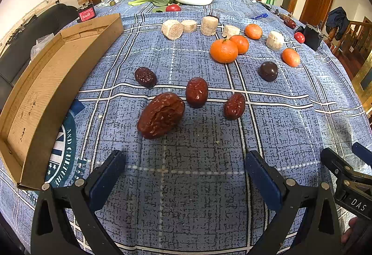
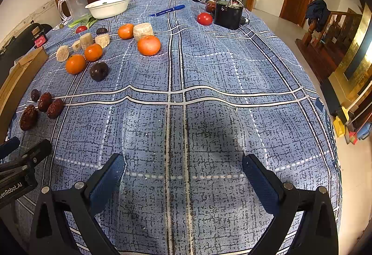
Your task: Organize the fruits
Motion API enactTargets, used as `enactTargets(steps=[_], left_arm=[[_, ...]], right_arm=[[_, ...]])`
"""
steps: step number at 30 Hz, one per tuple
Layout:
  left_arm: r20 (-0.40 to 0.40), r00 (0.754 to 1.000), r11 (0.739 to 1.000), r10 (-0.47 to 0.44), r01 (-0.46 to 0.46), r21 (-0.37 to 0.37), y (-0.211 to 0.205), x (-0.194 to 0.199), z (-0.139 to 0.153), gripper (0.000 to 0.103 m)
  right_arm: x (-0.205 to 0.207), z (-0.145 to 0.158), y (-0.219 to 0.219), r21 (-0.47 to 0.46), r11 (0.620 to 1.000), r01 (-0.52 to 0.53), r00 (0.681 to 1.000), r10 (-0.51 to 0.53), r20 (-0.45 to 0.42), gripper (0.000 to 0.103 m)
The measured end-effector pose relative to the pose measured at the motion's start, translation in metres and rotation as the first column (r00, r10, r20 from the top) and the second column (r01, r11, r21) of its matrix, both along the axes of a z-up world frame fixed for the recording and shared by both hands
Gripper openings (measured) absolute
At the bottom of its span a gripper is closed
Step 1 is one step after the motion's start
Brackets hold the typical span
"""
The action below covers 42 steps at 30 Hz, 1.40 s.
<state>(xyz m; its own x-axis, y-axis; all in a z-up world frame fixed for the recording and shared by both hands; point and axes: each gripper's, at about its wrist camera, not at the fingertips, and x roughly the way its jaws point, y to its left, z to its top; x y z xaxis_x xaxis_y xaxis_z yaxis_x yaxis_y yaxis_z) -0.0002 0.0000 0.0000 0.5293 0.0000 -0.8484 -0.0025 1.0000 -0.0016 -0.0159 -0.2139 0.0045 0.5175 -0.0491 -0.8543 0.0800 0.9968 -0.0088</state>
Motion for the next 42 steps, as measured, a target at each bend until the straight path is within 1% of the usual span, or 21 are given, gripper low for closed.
enactTargets(steps=[8, 12, 14, 19, 24, 27, 29, 31, 37, 40, 42], left_arm=[[0.001, 1.000, 1.000, 0.006, -0.006, 0.001, -0.001, -0.001, 0.000, 0.103], [0.005, 1.000, 1.000, -0.012, 0.012, -0.012, 0.004, 0.002, 0.004, 0.103], [0.036, 0.999, 1.000, -0.005, 0.006, -0.010, 0.012, 0.002, 0.012, 0.103], [0.140, 0.990, 1.000, 0.015, -0.013, -0.015, 0.038, 0.000, 0.051, 0.103], [0.227, 0.974, 1.000, 0.005, -0.008, 0.012, 0.058, -0.010, 0.088, 0.103], [0.277, 0.961, 1.000, 0.005, -0.006, 0.003, 0.070, -0.024, 0.102, 0.103], [0.300, 0.954, 1.000, 0.022, -0.021, -0.008, 0.079, -0.032, 0.107, 0.103], [0.322, 0.946, 0.999, 0.034, -0.026, -0.028, 0.087, -0.037, 0.110, 0.103], [0.363, 0.931, 0.999, 0.047, -0.043, -0.018, 0.093, -0.045, 0.111, 0.103], [0.362, 0.931, 0.999, 0.044, -0.042, -0.013, 0.093, -0.044, 0.109, 0.103], [0.362, 0.931, 0.999, 0.047, -0.045, -0.013, 0.094, -0.044, 0.107, 0.103]], right_arm=[[0.000, 0.000, 0.001, -0.001, 1.000, 0.003, 1.000, -0.003, 0.000, 0.102], [0.001, 0.003, 0.005, -0.015, 0.999, 0.030, 1.000, -0.030, -0.005, 0.102], [0.000, 0.010, 0.011, 0.011, 0.999, 0.032, 0.999, -0.032, 0.011, 0.102], [-0.002, 0.045, 0.039, 0.010, 1.000, 0.003, 0.996, -0.004, 0.090, 0.102], [-0.010, 0.088, 0.065, 0.046, 0.998, -0.034, 0.984, 0.025, 0.176, 0.103], [-0.023, 0.105, 0.081, 0.024, 0.998, -0.051, 0.974, 0.044, 0.221, 0.103], [-0.035, 0.109, 0.087, 0.015, 0.999, -0.038, 0.969, 0.033, 0.246, 0.103], [-0.044, 0.110, 0.089, 0.030, 0.999, -0.028, 0.963, 0.019, 0.268, 0.103], [-0.052, 0.113, 0.091, 0.011, 1.000, -0.004, 0.959, 0.000, 0.283, 0.103], [-0.057, 0.115, 0.090, 0.004, 1.000, 0.017, 0.954, -0.018, 0.301, 0.103], [-0.056, 0.113, 0.090, 0.002, 1.000, 0.026, 0.957, -0.026, 0.289, 0.103]])
